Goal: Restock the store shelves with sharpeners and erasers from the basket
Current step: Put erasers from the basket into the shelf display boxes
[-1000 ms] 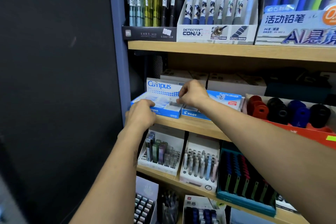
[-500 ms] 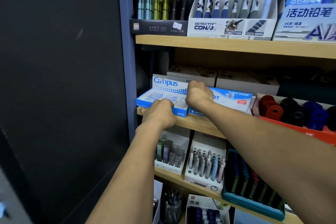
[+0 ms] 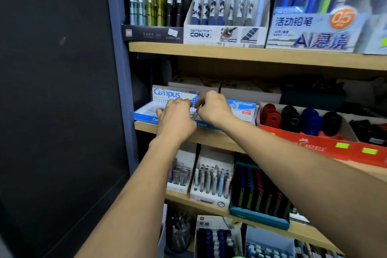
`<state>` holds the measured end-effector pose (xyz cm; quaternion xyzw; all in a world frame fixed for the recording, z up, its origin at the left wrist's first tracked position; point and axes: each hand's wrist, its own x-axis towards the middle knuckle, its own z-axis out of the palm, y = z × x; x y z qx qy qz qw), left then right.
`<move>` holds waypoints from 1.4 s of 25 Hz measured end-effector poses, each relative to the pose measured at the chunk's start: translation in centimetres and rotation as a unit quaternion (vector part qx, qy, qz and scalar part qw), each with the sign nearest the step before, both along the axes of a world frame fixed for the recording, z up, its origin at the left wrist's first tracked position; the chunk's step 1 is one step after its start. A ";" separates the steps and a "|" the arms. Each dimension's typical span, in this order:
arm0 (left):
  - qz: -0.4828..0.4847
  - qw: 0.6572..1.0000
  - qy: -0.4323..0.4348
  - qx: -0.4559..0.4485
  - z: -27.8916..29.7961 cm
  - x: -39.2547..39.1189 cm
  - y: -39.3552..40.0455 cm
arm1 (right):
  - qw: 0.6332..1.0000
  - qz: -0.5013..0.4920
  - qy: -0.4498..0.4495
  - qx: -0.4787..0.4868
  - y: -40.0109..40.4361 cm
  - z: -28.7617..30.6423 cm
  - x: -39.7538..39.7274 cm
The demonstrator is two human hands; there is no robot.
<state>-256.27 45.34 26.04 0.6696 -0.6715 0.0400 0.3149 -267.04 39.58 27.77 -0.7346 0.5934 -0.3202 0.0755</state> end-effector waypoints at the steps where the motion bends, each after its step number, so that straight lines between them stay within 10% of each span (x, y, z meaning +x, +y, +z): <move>1: -0.010 1.000 -0.001 -0.005 0.2 -0.9 0.4 | 1.000 0.003 -0.010 -0.003 1.1 0.0 -0.9; 9: -0.159 0.977 -0.115 0.089 -2.4 -11.0 6.4 | 1.000 0.006 0.010 0.024 11.6 -5.0 -12.6; 16: -0.269 0.876 -0.202 0.346 -16.5 -21.3 10.5 | 0.965 -0.031 0.098 0.243 17.5 -20.5 -22.7; 28: -0.278 0.733 -0.195 0.589 -42.3 -23.6 15.2 | 0.798 0.120 0.220 0.548 23.3 -44.6 -29.1; 35: -0.266 0.685 -0.209 0.645 -47.5 -22.5 16.2 | 0.766 0.202 0.354 0.498 24.7 -50.5 -28.0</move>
